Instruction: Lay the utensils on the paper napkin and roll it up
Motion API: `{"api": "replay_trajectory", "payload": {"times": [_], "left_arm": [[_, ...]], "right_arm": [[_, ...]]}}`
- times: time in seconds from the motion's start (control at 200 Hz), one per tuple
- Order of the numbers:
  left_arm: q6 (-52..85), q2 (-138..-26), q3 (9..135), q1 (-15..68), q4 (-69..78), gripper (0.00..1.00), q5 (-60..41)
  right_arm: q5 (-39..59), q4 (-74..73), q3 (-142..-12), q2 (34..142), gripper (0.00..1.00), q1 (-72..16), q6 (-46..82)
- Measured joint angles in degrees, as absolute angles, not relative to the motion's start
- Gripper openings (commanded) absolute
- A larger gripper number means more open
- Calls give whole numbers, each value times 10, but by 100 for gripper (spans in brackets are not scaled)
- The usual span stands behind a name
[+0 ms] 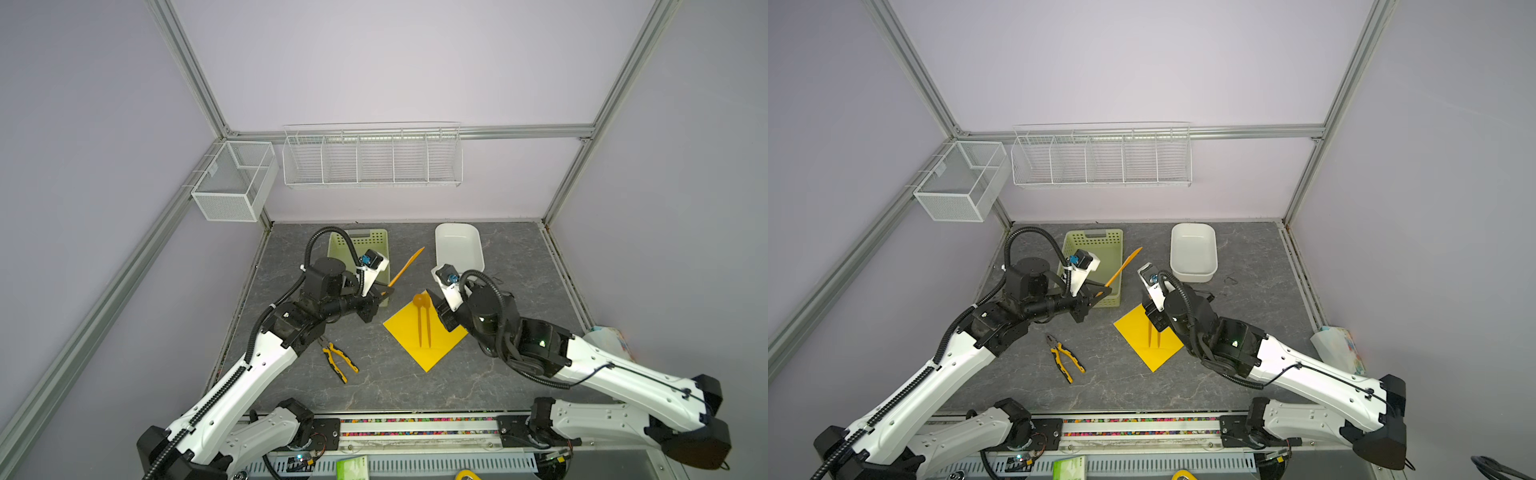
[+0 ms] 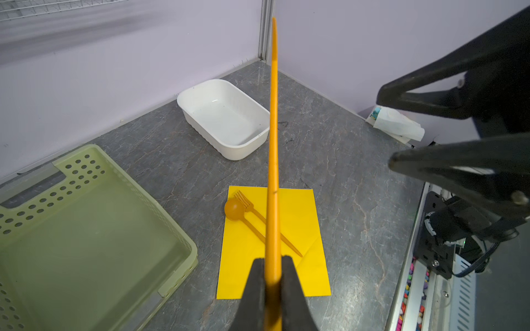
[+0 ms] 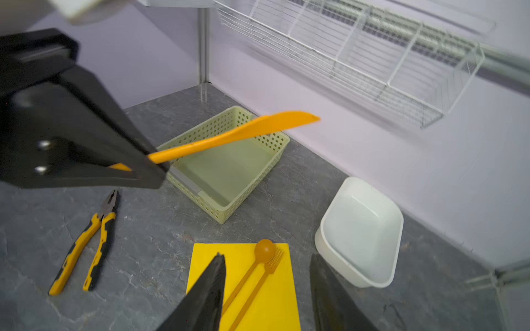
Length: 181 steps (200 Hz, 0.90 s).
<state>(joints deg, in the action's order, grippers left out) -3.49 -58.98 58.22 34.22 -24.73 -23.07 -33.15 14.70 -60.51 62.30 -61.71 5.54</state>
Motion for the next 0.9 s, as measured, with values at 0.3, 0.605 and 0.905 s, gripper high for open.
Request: {"api": "replay_trajectory", "payload": {"times": [0.3, 0.605, 0.905], "left_arm": [[48, -601, 565, 319, -148, 0, -334], [170, -602, 527, 319, -5, 0, -365], [201, -602, 526, 319, 25, 0, -321]], "right_arm": [[-230, 113, -613, 663, 51, -558, 342], [-178, 109, -681, 705, 49, -556, 428], [-175, 122, -713, 709, 42, -556, 463]]}}
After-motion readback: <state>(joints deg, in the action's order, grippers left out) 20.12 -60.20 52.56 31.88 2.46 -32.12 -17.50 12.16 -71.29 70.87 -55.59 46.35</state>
